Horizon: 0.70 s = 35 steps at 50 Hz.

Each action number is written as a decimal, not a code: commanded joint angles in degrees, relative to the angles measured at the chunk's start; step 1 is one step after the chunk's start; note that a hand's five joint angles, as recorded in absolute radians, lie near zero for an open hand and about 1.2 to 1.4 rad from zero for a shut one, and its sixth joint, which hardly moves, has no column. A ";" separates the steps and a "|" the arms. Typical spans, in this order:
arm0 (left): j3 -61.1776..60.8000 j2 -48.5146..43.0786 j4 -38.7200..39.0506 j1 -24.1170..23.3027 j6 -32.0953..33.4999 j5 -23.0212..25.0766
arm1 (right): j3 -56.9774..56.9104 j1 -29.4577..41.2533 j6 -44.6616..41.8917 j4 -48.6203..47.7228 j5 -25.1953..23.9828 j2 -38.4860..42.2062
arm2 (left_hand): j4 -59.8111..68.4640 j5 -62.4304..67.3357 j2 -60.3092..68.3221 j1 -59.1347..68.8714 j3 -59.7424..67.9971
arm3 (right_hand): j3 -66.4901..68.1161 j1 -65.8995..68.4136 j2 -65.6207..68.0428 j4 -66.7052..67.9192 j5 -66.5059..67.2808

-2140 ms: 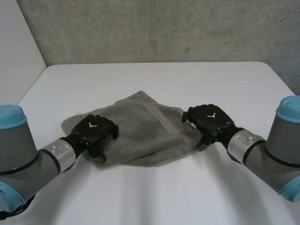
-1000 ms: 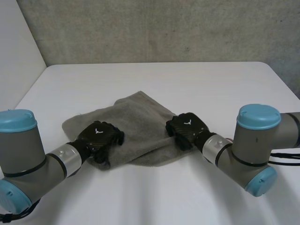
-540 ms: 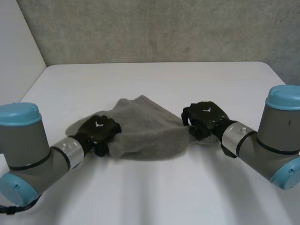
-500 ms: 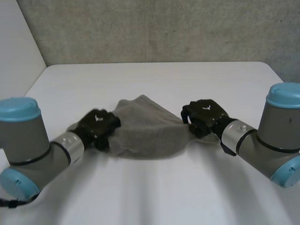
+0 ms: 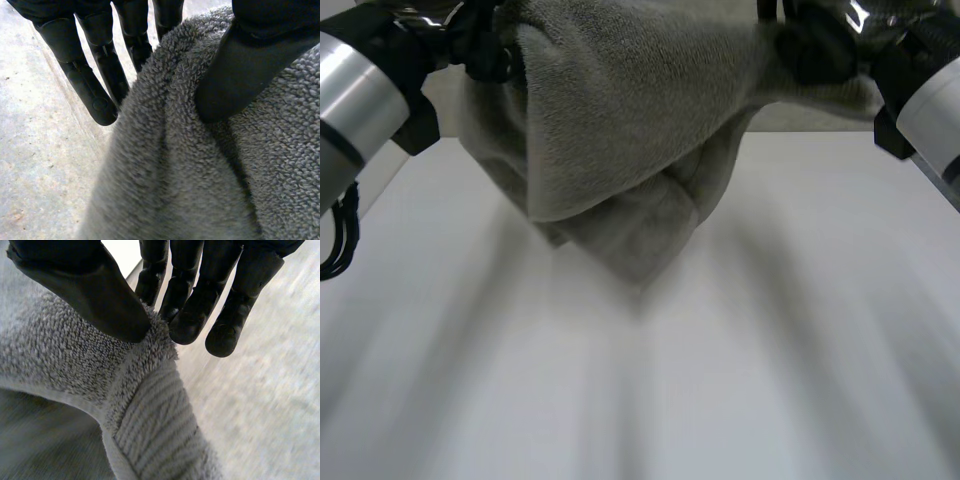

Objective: Fold the towel.

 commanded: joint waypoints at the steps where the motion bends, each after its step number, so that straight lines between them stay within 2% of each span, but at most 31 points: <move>1: -6.61 3.26 -2.54 2.47 -1.07 5.69 | -3.67 -0.07 -8.80 17.28 -0.62 3.63 | 2.51 2.15 2.47 3.62 1.18 | 3.21 4.27 5.25 3.06 3.34; 3: -8.97 2.73 -5.77 2.91 -0.98 9.89 | -4.81 0.02 -14.75 23.66 0.26 5.73 | 2.51 2.15 2.47 3.62 1.18 | 3.21 4.27 5.25 3.06 3.34; 8: -10.74 -0.85 -7.90 3.08 -0.54 13.33 | -6.31 0.63 -17.77 28.61 1.49 8.45 | 2.51 2.15 2.47 3.62 1.18 | 3.21 4.27 5.25 3.06 3.34; 12: -9.24 -6.67 -6.76 3.17 1.75 13.08 | -6.75 0.72 -17.07 26.77 1.76 11.72 | 2.51 2.15 2.47 3.62 1.18 | 3.21 4.27 5.25 3.06 3.34; 14: -5.22 -13.58 -6.23 2.82 4.98 11.50 | -6.84 1.16 -16.02 22.75 2.28 15.57 | 2.51 2.15 2.47 3.62 1.18 | 3.21 4.27 5.25 3.06 3.34; 15: -5.20 -13.62 -6.23 2.82 5.00 11.49 | -6.84 1.16 -16.01 22.73 2.28 15.59 | 2.51 2.15 2.47 3.62 1.18 | 3.21 4.27 5.25 3.06 3.34; 17: 0.39 -22.01 -6.40 1.42 7.80 9.04 | -6.84 2.73 -14.09 18.44 2.98 19.96 | 2.51 2.15 2.47 3.62 1.18 | 3.21 4.27 5.25 3.06 3.34; 20: 3.94 -26.54 -6.49 0.18 9.22 7.98 | -6.84 3.71 -13.20 16.84 3.69 22.62 | 1.18 0.83 1.15 2.29 -0.15 | 3.21 4.27 5.25 3.06 3.34; 22: 10.50 -34.41 -7.10 -2.62 11.49 5.79 | -6.93 4.93 -12.85 14.83 6.58 26.99 | -32.81 -33.16 -32.85 -31.70 -34.14 | 3.21 4.27 5.25 3.06 3.34; 23: 10.53 -34.45 -7.11 -2.63 11.50 5.78 | -6.93 4.94 -12.85 14.82 6.59 27.01 | -32.96 -33.32 -33.00 -31.85 -34.29 | 3.21 4.27 5.25 3.06 3.34; 25: 15.96 -39.79 -8.24 -3.51 12.90 1.50 | -6.75 5.38 -13.02 13.59 10.87 29.99 | -64.41 -64.76 -64.44 -63.30 -65.74 | 3.21 4.27 5.25 3.06 3.34; 26: 15.98 -39.81 -8.25 -3.51 12.91 1.47 | -6.75 5.38 -13.02 13.59 10.90 30.00 | -64.58 -64.94 -64.62 -63.48 -65.92 | 3.21 4.27 5.25 3.06 3.34; 28: 19.57 -41.47 -8.95 -3.68 12.56 -3.86 | -6.66 5.55 -13.20 11.84 14.66 31.40 | -67.11 -67.46 -67.15 -66.00 -68.44 | 3.21 4.27 5.25 3.06 3.34; 29: 19.59 -41.48 -8.95 -3.68 12.56 -3.89 | -6.66 5.55 -13.20 11.83 14.68 31.41 | -67.11 -67.46 -67.15 -66.00 -68.44 | 3.21 4.27 5.25 3.06 3.34; 30: 19.93 -41.22 -9.04 -3.68 12.38 -5.98 | -6.14 5.38 -13.29 10.70 16.16 31.49 | -67.11 -67.46 -67.15 -66.00 -68.44 | 3.21 4.27 5.25 3.06 3.34; 35: 18.54 -36.58 -9.04 -3.07 11.07 -9.07 | -4.47 4.68 -13.29 7.97 18.45 30.88 | -67.11 -67.46 -67.15 -66.00 -68.44 | 3.21 4.27 5.25 3.06 3.34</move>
